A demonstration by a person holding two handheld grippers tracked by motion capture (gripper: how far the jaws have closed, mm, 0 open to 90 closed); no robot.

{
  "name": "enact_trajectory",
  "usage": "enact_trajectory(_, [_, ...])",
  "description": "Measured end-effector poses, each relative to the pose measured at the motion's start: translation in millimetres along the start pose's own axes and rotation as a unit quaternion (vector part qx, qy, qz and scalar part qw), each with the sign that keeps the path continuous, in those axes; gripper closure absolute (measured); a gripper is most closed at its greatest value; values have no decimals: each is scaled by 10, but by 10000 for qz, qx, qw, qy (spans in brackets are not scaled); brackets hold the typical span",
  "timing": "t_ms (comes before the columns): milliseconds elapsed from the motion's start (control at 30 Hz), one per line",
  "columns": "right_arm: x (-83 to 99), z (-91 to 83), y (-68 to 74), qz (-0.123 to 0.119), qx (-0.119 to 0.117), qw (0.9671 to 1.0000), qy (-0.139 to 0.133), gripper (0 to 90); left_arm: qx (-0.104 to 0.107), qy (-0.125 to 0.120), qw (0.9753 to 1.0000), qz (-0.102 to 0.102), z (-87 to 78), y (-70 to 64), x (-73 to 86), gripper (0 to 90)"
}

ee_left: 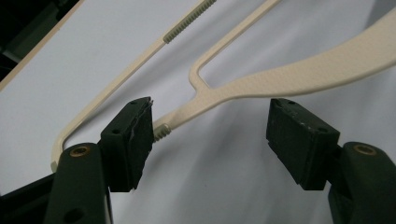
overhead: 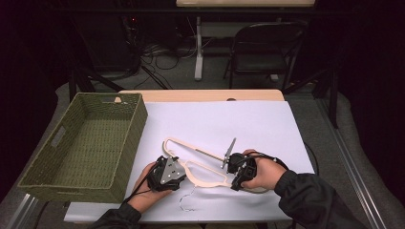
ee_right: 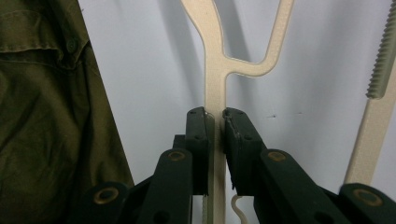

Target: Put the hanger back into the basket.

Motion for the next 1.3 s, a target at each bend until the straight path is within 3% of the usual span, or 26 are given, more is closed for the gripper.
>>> enact_trajectory(133, [-4, 1, 4, -4, -17, 10000, -19, 803, -38, -86, 9999, 125, 37, 7, -5, 334])
enact_trajectory(600, [-16, 1, 6, -57, -70, 9999, -112, 802, 187, -189, 9988, 421, 98, -8, -13, 388])
enact_trajectory(700, [-14, -18, 9, -106, -49, 9999, -6, 802, 257, -227, 9979, 547, 93, -27, -20, 410])
enact_trajectory(767, [-11, -10, 19, -120, -67, 9998, -122, 802, 246, -270, 9973, 630, 89, -41, -26, 427])
enact_trajectory(1167, [7, -20, 7, -151, -79, 9998, -144, 802, 271, -350, 9972, 605, 34, -13, -64, 509])
enact_trajectory(1233, [10, -25, 5, -129, -77, 9998, -139, 803, 165, -207, 9961, 845, 23, -11, -117, 534])
enact_trajectory(1300, [14, -25, 2, -151, -72, 9998, -134, 803, 187, -260, 9965, 777, 18, -4, -130, 554])
Point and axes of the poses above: each handheld gripper's, and its own axes: z roughly forward along the jaws, x roughly out of its underside, y roughly to its left, the point moved 2 cm from there along z, roughly forward along the jaws, and after that the axes turned 2 degrees about y, right-handed, at the moved point
